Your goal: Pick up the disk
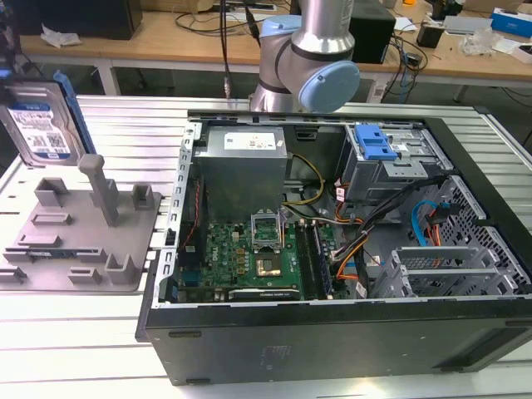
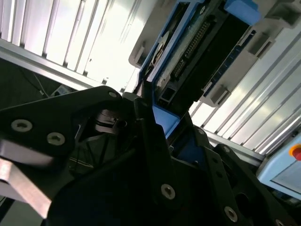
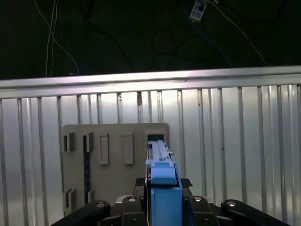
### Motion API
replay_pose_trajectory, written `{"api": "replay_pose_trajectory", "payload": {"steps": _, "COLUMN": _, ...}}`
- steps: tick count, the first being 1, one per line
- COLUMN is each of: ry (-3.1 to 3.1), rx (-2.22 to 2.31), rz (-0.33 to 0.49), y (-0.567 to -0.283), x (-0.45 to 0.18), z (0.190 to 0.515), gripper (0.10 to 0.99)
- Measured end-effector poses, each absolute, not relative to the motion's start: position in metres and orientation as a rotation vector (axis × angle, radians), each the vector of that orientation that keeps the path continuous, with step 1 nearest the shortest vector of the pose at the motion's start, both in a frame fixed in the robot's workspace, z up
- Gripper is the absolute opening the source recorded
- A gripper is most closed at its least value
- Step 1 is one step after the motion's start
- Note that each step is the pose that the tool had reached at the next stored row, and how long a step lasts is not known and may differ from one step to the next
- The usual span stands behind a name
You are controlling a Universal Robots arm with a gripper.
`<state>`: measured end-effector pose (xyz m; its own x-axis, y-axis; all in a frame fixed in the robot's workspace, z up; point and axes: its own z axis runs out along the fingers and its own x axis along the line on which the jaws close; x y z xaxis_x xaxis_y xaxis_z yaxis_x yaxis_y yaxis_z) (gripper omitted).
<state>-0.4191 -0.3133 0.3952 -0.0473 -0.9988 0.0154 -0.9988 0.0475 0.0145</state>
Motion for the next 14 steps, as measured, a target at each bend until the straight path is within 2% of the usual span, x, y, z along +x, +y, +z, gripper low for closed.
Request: {"api": "replay_pose_trajectory", "payload": {"steps": 14, "ry": -2.258, "rx": 2.154, "rz": 0.000, "y": -0.313, "x": -0.419, "z": 0.464, "gripper": 0.369}}
